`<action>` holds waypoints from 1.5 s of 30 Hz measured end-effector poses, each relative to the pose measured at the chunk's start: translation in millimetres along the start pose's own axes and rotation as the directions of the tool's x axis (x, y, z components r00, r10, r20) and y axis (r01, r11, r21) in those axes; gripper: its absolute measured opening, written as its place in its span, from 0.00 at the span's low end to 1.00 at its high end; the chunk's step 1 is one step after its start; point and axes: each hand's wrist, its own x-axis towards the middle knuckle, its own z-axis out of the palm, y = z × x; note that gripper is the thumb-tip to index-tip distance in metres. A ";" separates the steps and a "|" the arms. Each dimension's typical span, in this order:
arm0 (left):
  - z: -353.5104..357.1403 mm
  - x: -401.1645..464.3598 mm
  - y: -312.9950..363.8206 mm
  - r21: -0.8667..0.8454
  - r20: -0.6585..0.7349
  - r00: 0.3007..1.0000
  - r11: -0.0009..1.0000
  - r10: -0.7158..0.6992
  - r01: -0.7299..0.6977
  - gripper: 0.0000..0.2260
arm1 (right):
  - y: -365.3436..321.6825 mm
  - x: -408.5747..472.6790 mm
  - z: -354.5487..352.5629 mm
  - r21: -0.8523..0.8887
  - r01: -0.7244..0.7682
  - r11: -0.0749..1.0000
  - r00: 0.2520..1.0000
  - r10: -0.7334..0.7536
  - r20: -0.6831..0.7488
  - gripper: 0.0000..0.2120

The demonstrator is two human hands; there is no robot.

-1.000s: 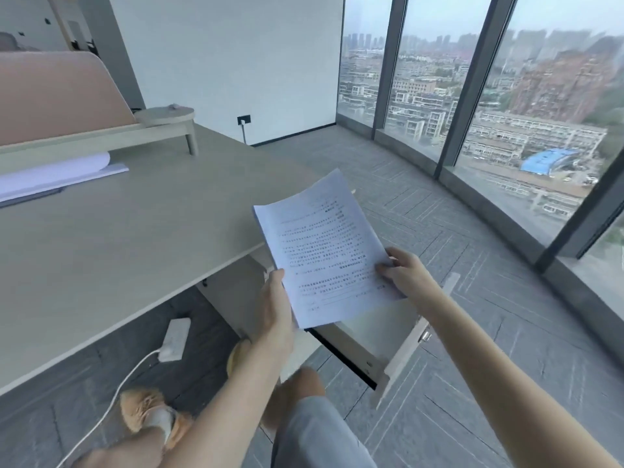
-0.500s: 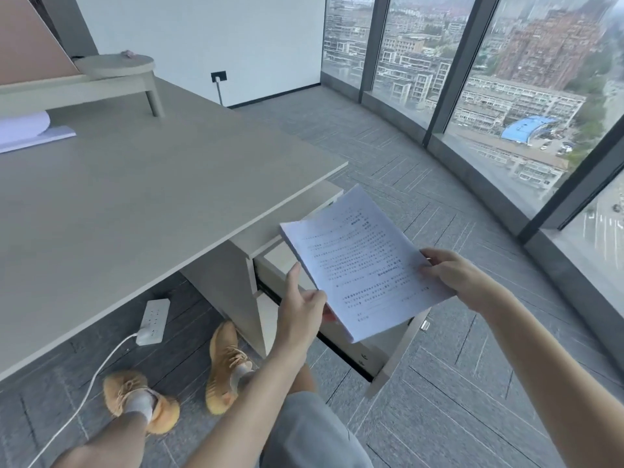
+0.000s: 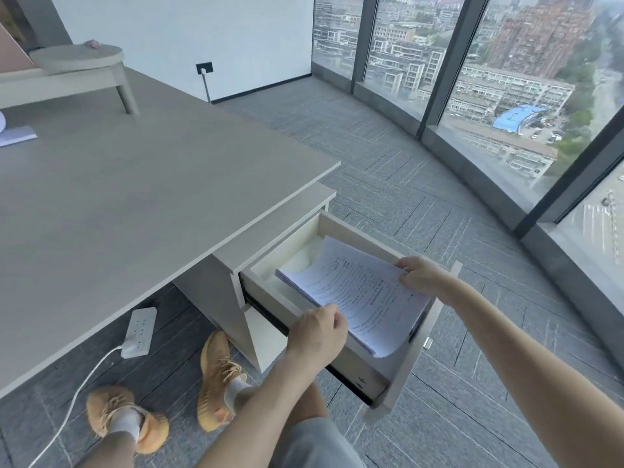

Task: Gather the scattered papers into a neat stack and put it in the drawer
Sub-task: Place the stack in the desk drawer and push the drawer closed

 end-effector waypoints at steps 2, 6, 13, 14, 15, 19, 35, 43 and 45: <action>1.8 9.7 0.1 0.110 0.010 0.998 0.992 0.064 -0.064 0.13 | -6.5 12.3 5.1 -0.057 0.016 0.998 1.000 -0.016 -0.006 0.22; 2.4 27.9 3.9 0.246 0.109 0.990 0.963 0.085 -0.110 0.16 | -12.1 34.1 15.3 -0.148 0.034 0.988 0.999 -0.038 -0.025 0.23; 20.0 52.1 1.8 0.351 0.340 0.940 0.921 0.043 -0.169 0.14 | 1.9 63.7 36.7 -0.283 0.059 0.957 0.997 -0.068 -0.022 0.25; 22.3 54.5 1.5 0.366 0.365 0.930 0.914 0.034 -0.177 0.14 | 3.5 65.9 39.7 -0.299 0.055 0.953 0.998 -0.065 -0.023 0.25; 24.2 56.3 1.0 0.388 0.391 0.920 0.902 0.026 -0.190 0.15 | 4.7 67.5 42.1 -0.312 0.048 0.949 0.998 -0.059 -0.026 0.25; 29.0 62.4 -1.4 0.473 0.481 0.877 0.848 -0.019 -0.241 0.13 | 8.7 74.1 48.7 -0.362 0.034 0.931 0.999 -0.038 -0.003 0.26; -98.2 91.8 10.2 0.412 -0.267 0.913 0.893 0.308 -0.181 0.11 | 43.0 -37.4 33.7 -0.175 0.176 0.969 0.895 -0.232 -0.381 0.29; -158.6 125.0 -37.8 0.504 -0.049 0.993 0.861 0.104 -0.065 0.32 | 98.3 -80.1 39.6 0.316 0.051 0.947 0.949 0.053 -0.311 0.38; -163.0 122.4 -54.3 0.599 -0.010 0.999 0.800 0.050 -0.035 0.38 | 103.2 -82.7 43.2 0.389 0.031 0.921 0.978 0.052 -0.200 0.40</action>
